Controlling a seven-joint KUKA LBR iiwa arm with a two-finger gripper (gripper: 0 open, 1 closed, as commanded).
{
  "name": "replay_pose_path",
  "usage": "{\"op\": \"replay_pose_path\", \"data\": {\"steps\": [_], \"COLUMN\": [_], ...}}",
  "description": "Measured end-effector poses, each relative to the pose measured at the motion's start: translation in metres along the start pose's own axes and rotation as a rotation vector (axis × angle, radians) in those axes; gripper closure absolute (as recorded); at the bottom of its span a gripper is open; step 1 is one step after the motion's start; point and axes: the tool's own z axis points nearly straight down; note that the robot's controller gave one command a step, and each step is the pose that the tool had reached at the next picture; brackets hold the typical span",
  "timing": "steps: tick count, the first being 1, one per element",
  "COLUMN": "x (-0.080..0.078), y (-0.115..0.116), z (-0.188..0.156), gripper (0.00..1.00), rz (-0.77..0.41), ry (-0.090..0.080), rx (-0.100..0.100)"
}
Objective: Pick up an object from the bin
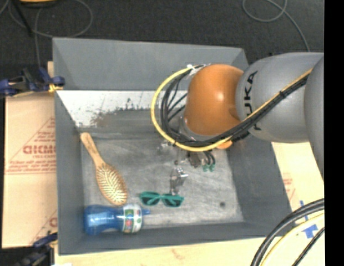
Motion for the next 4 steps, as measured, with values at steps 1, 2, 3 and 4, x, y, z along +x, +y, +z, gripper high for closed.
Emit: {"op": "replay_pose_path", "data": {"steps": [1, 2, 3, 4], "x": [0.015, 0.038, 0.038, 0.044], "y": [0.001, 0.025, 0.025, 0.018], "z": [0.015, 0.078, 0.078, -0.022], "gripper": [0.0, 1.0, 1.0, 1.0], "rz": [-0.089, -0.281, -0.281, -0.293], "ry": [-0.009, -0.001, -0.002, 0.001], "rx": [0.002, -0.001, -0.001, 0.0]}}
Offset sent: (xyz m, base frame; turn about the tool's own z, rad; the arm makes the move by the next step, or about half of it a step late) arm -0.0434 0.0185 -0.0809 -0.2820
